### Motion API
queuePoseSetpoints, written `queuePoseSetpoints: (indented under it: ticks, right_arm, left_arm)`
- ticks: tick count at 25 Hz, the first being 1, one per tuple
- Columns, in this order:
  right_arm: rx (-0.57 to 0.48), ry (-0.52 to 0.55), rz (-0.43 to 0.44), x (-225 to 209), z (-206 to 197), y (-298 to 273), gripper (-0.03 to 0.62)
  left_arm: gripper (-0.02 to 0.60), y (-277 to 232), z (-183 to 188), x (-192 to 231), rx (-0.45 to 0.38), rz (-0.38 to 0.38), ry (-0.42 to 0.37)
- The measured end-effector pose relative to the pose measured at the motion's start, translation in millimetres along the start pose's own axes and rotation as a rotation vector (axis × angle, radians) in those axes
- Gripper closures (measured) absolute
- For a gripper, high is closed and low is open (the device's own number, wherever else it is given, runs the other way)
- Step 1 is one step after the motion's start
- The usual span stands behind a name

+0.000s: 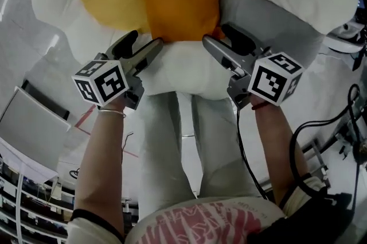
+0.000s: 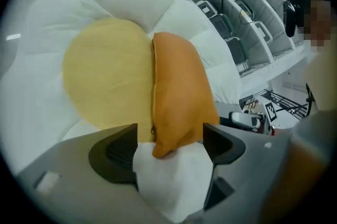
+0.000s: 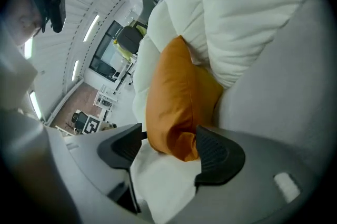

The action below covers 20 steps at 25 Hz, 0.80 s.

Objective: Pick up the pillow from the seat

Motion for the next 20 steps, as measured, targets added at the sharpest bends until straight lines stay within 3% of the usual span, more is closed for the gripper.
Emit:
queuePoseSetpoints:
  ticks: [4, 9, 10, 12, 18, 20]
  right_arm:
    - [-0.014, -0.012, -0.011, -35.2, -6.8, -2.3, 0.276]
    - [0.024, 0.04, -0.069, -42.8, -22.4, -40.5, 0.313]
    - [0.021, 0.037, -0.08, -42.0, -23.6, -42.6, 0.316]
    - [0.012, 0.022, -0.091, -40.3, -25.0, -39.7, 0.326]
    - [-0.016, -0.025, -0.057, -22.5, -13.9, -1.6, 0.478]
    - [-0.01, -0.015, -0.053, -10.0, -5.9, 16.0, 0.501]
  left_arm:
    - [0.115, -46.0, -13.5, -3.3, 0.017, -0.012, 0.027]
    - [0.104, -63.5, -21.8, 9.4, 0.038, 0.042, -0.059]
    - [0.114, -65.1, -22.3, 6.8, 0.044, 0.032, -0.07]
    - [0.252, -68.1, -23.6, -3.2, 0.049, 0.003, -0.067]
    - [0.327, -59.5, -16.5, -44.0, 0.045, -0.009, -0.013]
    - [0.345, -49.7, -12.4, -63.8, 0.071, -0.025, 0.009]
Point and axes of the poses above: the fingertips, and each gripper's own axes: y backward along the fingers, x to its left, z out of its top, the point moved 8 cm from there along y, backward along the fingers, and after that the axes turned 2 degrees about y, right-handed, at the moved point
